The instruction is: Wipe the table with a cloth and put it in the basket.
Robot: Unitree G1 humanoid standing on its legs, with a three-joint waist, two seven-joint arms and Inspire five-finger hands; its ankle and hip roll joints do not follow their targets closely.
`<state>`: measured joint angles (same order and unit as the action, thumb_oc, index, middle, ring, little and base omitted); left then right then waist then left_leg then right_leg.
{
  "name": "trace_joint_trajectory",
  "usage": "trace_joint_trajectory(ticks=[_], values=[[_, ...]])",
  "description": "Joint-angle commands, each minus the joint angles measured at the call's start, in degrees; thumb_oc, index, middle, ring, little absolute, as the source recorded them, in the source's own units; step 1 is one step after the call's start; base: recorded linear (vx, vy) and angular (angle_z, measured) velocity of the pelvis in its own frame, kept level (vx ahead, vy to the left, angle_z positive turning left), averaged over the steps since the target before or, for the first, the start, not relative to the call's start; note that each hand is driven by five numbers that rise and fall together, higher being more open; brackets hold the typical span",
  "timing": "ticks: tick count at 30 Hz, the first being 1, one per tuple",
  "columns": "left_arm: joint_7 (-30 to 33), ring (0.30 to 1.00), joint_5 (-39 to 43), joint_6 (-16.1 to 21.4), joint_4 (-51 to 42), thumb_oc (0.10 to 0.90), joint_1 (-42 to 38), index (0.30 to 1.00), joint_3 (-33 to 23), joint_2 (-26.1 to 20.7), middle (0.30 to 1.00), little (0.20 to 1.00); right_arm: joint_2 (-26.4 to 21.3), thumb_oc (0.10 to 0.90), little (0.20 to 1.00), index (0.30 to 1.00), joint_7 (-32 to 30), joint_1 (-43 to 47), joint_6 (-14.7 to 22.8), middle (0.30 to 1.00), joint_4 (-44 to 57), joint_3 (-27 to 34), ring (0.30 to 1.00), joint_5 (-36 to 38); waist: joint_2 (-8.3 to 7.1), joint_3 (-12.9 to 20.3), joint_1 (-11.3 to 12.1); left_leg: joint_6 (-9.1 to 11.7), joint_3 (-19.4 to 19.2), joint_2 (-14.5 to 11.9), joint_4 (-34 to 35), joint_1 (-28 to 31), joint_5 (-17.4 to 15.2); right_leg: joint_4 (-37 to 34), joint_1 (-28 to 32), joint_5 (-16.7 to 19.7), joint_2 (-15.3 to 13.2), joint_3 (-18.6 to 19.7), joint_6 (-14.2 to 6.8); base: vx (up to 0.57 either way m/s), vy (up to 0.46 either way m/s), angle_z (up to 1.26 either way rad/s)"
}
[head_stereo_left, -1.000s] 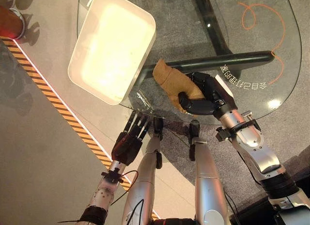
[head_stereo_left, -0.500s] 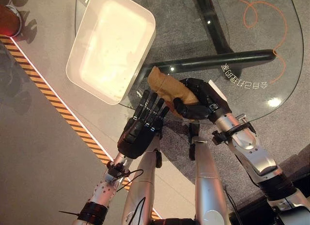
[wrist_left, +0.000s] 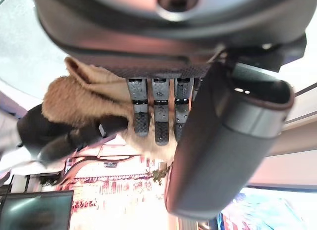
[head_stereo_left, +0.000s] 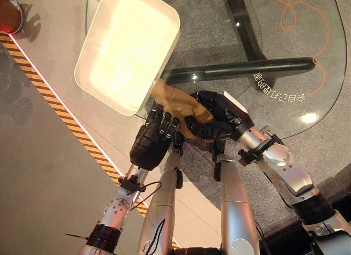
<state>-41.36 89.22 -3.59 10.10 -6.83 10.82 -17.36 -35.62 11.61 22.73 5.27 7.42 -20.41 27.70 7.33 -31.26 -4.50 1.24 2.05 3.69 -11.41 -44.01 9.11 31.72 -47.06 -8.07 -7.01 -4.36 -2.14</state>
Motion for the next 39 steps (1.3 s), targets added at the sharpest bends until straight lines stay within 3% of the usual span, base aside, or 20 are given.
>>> trace_joint_trajectory(ticks=[1,7,9,13,22,28,34,39], values=[[-0.8,0.900,0.2,0.1,-3.9,0.800,0.7,0.900,0.0,-0.9,0.900,0.900,5.2,0.100,0.200,0.300,2.1,3.4,15.5,0.300,16.5,-1.1,0.300,3.8,0.23,1.5,-0.9,-0.8,-2.3,-0.4,-6.3,0.4,-5.9,-10.6,1.8,8.6,2.9,4.5,-1.6,0.00,0.000,0.00],[-1.0,0.900,0.1,-0.1,-3.2,0.800,1.3,0.900,-0.8,-0.2,0.900,0.900,6.9,0.100,0.200,0.300,-2.1,2.5,18.9,0.300,16.1,1.3,0.300,3.0,0.41,1.5,-1.4,-0.8,-2.6,-0.4,-5.8,0.8,-5.9,-11.1,2.0,8.9,3.0,4.7,-1.7,0.00,0.031,-0.02],[-1.7,0.900,-0.2,0.0,-2.8,0.800,2.0,0.900,-1.1,0.2,0.900,0.900,8.3,0.100,0.200,0.300,-4.5,1.9,21.6,0.300,17.4,2.9,0.300,1.2,0.55,1.5,-1.7,-0.9,-2.9,-0.3,-5.5,1.0,-5.9,-11.3,2.1,9.0,3.2,4.8,-1.7,0.01,0.058,-0.05],[-2.1,0.900,-0.1,0.2,-2.4,0.800,2.5,0.900,-1.4,0.8,0.900,0.900,9.3,0.100,0.200,0.300,-5.6,2.3,21.8,0.300,19.2,4.1,0.300,0.4,0.83,1.5,-1.9,-0.9,-3.4,-0.3,-5.4,1.3,-6.0,-11.5,2.2,9.0,3.0,4.8,-1.7,0.01,0.053,-0.13],[-3.1,0.900,-0.4,0.1,-2.3,0.800,2.8,0.900,-1.9,1.4,0.900,0.900,7.1,0.100,0.200,0.300,-3.0,3.1,16.0,0.300,20.5,3.7,0.300,2.3,1.23,1.5,-2.0,-0.8,-3.8,-0.4,-4.9,1.6,-5.8,-11.8,2.5,8.8,2.7,4.5,-1.4,0.00,0.021,-0.02],[-3.4,0.900,-1.3,0.9,-2.9,0.800,2.1,0.900,-2.0,1.1,0.900,0.900,5.1,0.100,0.200,0.300,2.0,3.6,10.2,0.300,19.7,1.2,0.300,3.2,1.11,1.5,-1.8,-0.7,-3.8,-0.5,-5.0,1.5,-5.8,-11.7,2.6,8.6,2.4,4.1,-1.4,0.00,0.000,0.00],[-2.5,0.900,-2.4,3.2,-5.3,0.800,0.6,0.900,-0.9,-0.2,0.900,0.900,4.0,0.100,0.200,0.300,5.2,4.3,5.3,0.300,19.3,-2.4,0.300,5.5,0.88,1.5,-1.4,-0.6,-3.6,-0.7,-5.4,1.2,-5.6,-11.3,2.4,8.4,2.1,3.8,-1.4,0.00,0.000,0.00],[-1.2,0.900,-2.8,5.5,-8.0,0.800,-2.5,0.900,1.3,-1.0,0.900,0.900,4.4,0.100,0.200,0.300,3.7,5.6,0.4,0.300,16.6,-6.9,0.300,4.4,0.47,1.5,-1.3,-0.6,-3.2,-0.5,-5.6,0.9,-5.5,-11.3,2.3,8.5,2.1,3.7,-1.3,0.00,-0.007,0.00]])
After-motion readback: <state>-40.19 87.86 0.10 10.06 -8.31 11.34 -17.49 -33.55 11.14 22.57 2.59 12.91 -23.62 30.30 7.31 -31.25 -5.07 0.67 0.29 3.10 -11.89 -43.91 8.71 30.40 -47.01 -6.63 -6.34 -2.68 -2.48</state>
